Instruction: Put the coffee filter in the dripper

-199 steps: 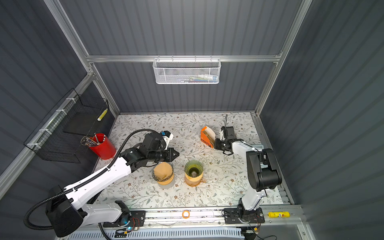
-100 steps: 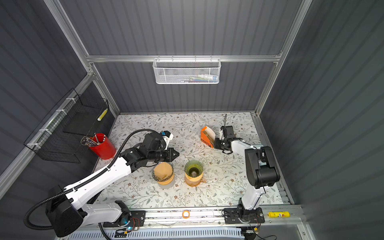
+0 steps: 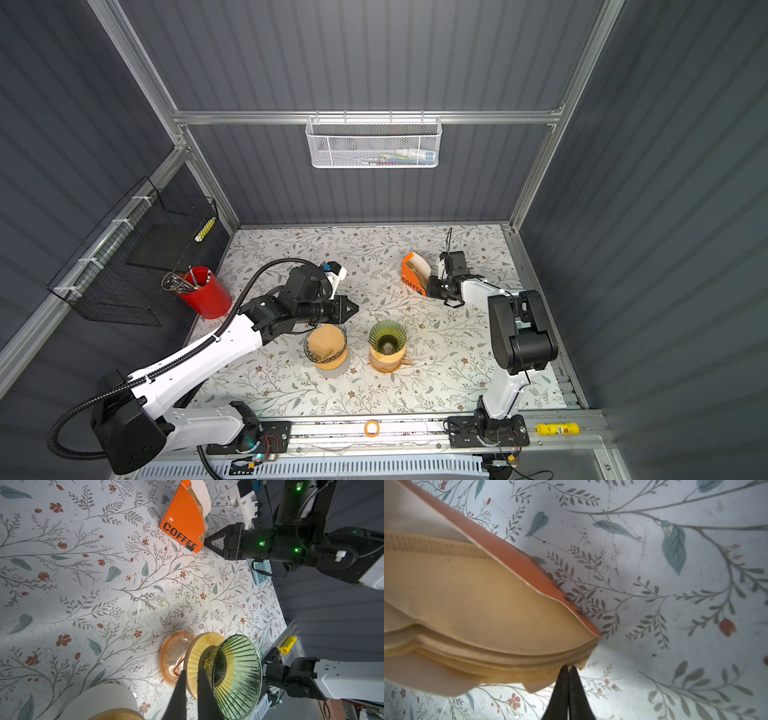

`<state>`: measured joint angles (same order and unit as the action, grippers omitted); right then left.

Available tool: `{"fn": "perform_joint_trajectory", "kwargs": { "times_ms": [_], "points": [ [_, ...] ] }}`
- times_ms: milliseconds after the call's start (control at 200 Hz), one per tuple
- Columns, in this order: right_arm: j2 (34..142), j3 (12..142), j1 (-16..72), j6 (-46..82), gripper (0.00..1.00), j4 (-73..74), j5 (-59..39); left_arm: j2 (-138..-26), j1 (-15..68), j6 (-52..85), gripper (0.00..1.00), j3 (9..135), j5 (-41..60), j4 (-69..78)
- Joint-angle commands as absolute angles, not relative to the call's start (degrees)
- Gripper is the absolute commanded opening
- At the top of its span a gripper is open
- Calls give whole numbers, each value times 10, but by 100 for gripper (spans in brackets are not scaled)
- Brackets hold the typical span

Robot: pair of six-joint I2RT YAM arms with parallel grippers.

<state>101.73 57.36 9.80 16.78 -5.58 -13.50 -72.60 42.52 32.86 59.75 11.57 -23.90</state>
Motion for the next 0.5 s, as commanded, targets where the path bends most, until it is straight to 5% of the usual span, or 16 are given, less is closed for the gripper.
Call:
{"fn": "perform_joint_trajectory", "kwargs": {
  "times_ms": [0, 495],
  "points": [
    [1019, 584, 101, 163, 3, -68, -133, -714, 422, 334, 13, 595, 119, -241],
    [982, 569, 101, 165, 0, -84, -128, -709, 421, 335, 13, 593, 118, -242]
  ]
}}
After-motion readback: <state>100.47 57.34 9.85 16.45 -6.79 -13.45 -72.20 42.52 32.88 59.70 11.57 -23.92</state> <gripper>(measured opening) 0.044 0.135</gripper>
